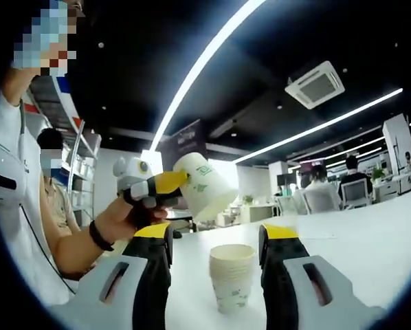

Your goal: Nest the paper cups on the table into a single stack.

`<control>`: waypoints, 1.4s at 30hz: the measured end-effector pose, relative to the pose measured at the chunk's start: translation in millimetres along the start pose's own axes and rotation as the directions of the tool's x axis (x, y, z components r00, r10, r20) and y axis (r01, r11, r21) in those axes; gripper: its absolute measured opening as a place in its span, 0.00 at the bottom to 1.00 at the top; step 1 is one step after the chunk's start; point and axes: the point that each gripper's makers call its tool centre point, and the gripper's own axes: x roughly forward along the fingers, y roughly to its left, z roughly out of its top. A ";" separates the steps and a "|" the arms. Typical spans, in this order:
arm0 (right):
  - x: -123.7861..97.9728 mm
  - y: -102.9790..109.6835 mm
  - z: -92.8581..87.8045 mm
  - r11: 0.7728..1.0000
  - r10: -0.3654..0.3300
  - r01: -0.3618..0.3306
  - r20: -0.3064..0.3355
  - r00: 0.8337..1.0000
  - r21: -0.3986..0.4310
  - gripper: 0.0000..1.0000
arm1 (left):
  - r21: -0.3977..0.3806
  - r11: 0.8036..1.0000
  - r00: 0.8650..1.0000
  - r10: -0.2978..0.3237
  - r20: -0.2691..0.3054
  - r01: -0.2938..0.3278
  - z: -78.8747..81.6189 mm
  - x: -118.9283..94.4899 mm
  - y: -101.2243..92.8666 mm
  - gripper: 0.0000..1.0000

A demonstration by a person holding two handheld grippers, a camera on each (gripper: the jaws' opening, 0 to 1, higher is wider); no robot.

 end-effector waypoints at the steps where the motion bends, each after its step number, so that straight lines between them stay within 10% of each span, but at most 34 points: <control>1: 0.8 0.9 0.2 1.000 0.003 -0.003 0.001 1.000 0.000 0.52 | 0.003 1.000 1.000 0.001 0.002 -0.001 0.5 -1.9 -2.2 0.40; 23: 2.3 3.0 3.6 1.000 0.014 -0.015 0.036 0.999 0.028 0.43 | -0.024 0.999 0.999 0.024 0.040 -0.023 -1.1 -16.2 -18.0 0.39; 42: 2.8 16.1 6.4 0.994 0.075 -0.082 0.098 0.992 0.066 0.07 | -0.005 1.000 1.000 0.009 0.006 -0.009 -21.9 -7.5 -32.9 0.40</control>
